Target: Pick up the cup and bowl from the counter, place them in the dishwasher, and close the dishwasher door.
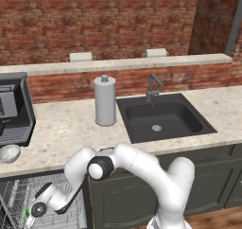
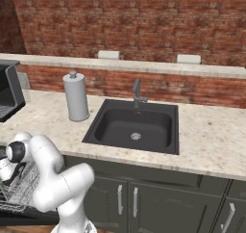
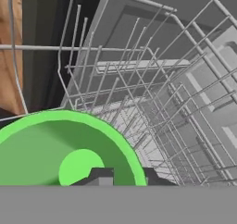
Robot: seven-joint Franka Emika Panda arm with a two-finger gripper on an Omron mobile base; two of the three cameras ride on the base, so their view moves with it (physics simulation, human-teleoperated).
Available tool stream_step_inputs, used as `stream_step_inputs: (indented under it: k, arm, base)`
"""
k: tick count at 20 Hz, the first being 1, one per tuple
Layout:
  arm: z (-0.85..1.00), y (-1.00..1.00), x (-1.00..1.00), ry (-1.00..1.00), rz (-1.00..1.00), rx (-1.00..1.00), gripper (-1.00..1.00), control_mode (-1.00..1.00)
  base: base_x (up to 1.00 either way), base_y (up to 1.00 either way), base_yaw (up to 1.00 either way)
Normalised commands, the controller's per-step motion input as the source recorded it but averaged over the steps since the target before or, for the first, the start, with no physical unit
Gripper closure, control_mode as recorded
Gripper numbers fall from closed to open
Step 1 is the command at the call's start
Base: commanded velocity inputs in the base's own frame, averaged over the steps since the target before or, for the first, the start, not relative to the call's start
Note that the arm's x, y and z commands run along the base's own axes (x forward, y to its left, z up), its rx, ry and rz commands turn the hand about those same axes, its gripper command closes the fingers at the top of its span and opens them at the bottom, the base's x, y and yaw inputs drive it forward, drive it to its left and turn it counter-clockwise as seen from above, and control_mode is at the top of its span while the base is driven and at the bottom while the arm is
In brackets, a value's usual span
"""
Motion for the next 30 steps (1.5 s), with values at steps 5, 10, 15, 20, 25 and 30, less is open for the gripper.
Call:
stream_step_inputs:
  k: [5, 10, 15, 20, 25, 30]
  arm:
    - [-0.32, 0.08, 0.12, 0.02, 0.0, 0.0, 1.0, -1.0]
    - [-0.31, 0.19, 0.13, 0.01, 0.0, -0.03, -1.0, -1.0]
    - [-0.02, 0.03, 0.0, 0.0, 0.0, 0.0, -1.0, -1.0]
    - [0.25, 0.0, -0.18, -0.03, 0.0, 0.0, -1.0, -1.0]
    - [0.34, 0.0, -0.3, -0.06, 0.0, 0.0, -1.0, -1.0]
    - [0.3, 0.0, -0.37, -0.07, 0.0, 0.0, -1.0, -1.0]
  base:
    - [0.0, 0.0, 0.0]
    - [0.0, 0.0, 0.0]
    - [0.0, 0.0, 0.0]
    - [0.0, 0.0, 0.0]
    - [0.0, 0.0, 0.0]
    - [0.0, 0.0, 0.0]
